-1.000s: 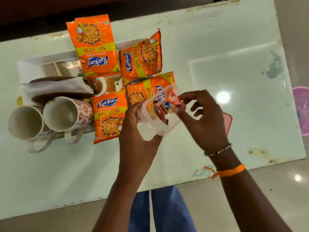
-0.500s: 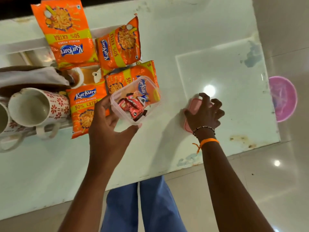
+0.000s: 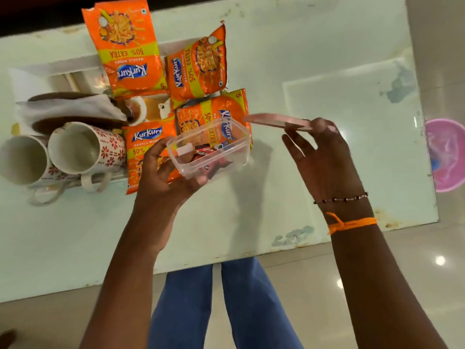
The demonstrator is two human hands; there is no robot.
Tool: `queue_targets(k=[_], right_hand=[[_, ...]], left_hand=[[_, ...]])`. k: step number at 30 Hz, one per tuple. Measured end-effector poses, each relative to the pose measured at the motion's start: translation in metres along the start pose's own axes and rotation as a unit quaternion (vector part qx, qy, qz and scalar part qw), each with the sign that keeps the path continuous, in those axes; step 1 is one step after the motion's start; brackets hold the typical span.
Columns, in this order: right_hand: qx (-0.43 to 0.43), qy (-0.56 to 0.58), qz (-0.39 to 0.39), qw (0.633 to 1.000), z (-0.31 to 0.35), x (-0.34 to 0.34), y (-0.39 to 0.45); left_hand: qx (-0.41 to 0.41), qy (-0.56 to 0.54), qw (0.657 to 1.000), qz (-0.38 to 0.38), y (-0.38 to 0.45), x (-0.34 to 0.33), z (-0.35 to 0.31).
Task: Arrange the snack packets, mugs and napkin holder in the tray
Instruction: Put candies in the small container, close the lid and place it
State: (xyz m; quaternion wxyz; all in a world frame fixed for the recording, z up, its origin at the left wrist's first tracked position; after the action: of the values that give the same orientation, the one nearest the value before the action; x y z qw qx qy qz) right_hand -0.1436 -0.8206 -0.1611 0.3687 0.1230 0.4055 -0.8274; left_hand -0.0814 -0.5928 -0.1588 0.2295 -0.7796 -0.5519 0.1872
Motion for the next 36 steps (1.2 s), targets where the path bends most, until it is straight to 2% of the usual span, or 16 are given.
queue_targets(k=[5, 12, 18, 21, 23, 26, 27, 32, 33, 34, 36], right_hand=[[-0.013, -0.089, 0.09, 0.992, -0.025, -0.024, -0.004], [-0.074, -0.26, 0.206, 0.941, -0.046, -0.042, -0.014], [-0.103, -0.341, 0.268, 0.895, -0.063, -0.06, -0.024], [-0.106, -0.372, 0.267, 0.883, -0.075, -0.073, -0.034], [-0.083, -0.412, 0.253, 0.871, -0.083, -0.083, -0.042], [-0.001, -0.542, 0.247, 0.803, -0.092, -0.099, -0.055], [0.018, -0.559, 0.248, 0.791, -0.096, -0.106, -0.061], [0.118, -0.626, 0.268, 0.723, -0.123, -0.143, -0.089], [0.112, -0.624, 0.267, 0.726, -0.128, -0.149, -0.092], [0.098, -0.604, 0.255, 0.749, -0.134, -0.155, -0.094], [0.067, -0.517, 0.17, 0.836, -0.144, -0.166, -0.098]], left_hand=[[0.012, 0.003, 0.999, 0.05, -0.004, 0.012, 0.0], [0.029, 0.042, 0.994, 0.095, -0.016, 0.033, -0.003], [0.024, 0.058, 0.993, 0.095, -0.018, 0.067, -0.006], [0.026, 0.055, 0.993, 0.102, -0.022, 0.085, -0.007], [0.036, 0.04, 0.991, 0.119, -0.026, 0.098, -0.007], [0.074, -0.027, 0.982, 0.17, -0.031, 0.115, -0.005], [0.088, -0.052, 0.98, 0.17, -0.033, 0.12, -0.004], [0.108, -0.068, 0.989, 0.068, -0.037, 0.134, -0.005], [0.106, -0.063, 0.991, 0.052, -0.038, 0.138, -0.006], [0.101, -0.057, 0.992, 0.037, -0.04, 0.142, -0.009], [0.089, -0.039, 0.995, 0.019, -0.043, 0.151, -0.015]])
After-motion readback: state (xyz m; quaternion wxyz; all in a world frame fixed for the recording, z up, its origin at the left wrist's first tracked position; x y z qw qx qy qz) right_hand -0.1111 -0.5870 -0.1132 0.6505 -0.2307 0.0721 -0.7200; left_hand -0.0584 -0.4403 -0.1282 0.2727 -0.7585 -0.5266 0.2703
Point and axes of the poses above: each hand's wrist, its own y-axis towards the middle knuckle, its own x-axis out of the back of the hand, z = x × y, the point moved 1 cm from there along y, towards the middle knuckle, and after that the axes turned 2 degrees about y, right-handed, at the moved point
